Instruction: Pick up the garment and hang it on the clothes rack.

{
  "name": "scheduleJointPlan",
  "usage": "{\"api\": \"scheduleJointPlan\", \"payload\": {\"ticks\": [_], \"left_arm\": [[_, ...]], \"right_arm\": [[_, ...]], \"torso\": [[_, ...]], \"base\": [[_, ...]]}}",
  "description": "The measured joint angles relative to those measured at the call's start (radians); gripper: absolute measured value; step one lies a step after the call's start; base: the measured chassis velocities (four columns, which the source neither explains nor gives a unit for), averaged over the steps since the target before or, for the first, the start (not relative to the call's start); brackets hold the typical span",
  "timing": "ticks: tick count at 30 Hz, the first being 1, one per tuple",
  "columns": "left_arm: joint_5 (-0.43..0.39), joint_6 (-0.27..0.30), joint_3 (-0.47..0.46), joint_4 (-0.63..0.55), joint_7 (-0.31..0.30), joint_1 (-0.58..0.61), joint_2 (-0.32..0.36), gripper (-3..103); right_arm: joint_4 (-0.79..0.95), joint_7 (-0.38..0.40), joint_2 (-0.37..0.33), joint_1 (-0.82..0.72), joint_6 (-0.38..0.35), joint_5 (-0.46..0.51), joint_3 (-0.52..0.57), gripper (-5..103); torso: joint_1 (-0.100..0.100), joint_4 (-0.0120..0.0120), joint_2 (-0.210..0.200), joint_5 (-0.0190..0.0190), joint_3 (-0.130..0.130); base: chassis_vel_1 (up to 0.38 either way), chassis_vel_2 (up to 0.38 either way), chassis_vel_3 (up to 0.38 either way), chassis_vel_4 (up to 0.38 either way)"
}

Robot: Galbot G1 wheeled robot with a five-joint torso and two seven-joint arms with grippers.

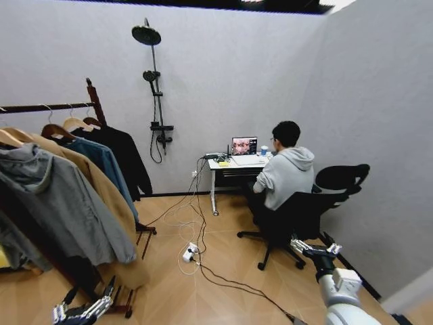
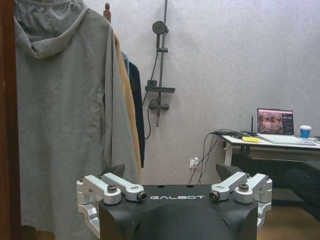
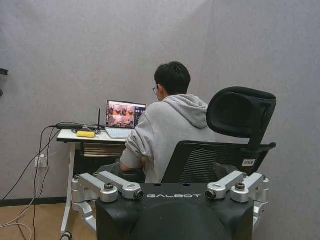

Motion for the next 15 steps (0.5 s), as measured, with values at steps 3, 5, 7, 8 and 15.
{"api": "scheduleJointPlan", "payload": {"ticks": [3, 5, 7, 8, 15], "left_arm": [[0.0, 0.0, 0.0, 0.0, 0.0, 0.0, 0.0, 100], [0.0, 0.0, 0.0, 0.0, 0.0, 0.0, 0.0, 100], [0.0, 0.0, 0.0, 0.0, 0.0, 0.0, 0.0, 100], [0.0, 0.0, 0.0, 0.0, 0.0, 0.0, 0.0, 100], [0.0, 0.0, 0.0, 0.0, 0.0, 0.0, 0.0, 100]], "right_arm": [[-0.005, -0.002, 0.0, 0.001, 0.004, 0.0, -0.005, 100], [-0.012, -0.004, 0.0, 0.002, 0.008, -0.001, -0.009, 100], [-0.015, -0.004, 0.0, 0.003, 0.01, -0.001, -0.012, 100], [-0.015, -0.004, 0.0, 0.003, 0.01, -0.001, -0.012, 100], [-0.02, -0.004, -0.005, 0.018, 0.008, -0.003, -0.035, 100]], "torso": [[0.0, 0.0002, 0.0, -0.0008, 0.0], [0.0, 0.0001, 0.0, -0.0002, 0.0], [0.0, 0.0, 0.0, -0.0002, 0.0], [0.0, 0.0, 0.0, -0.0002, 0.0], [0.0, -0.0002, 0.0, -0.0003, 0.0]], "base": [[0.168, -0.152, -0.143, 0.172], [0.145, -0.149, -0.166, 0.151], [0.139, -0.143, -0.162, 0.132], [0.124, -0.142, -0.158, 0.132], [0.131, -0.132, -0.129, 0.134]]}}
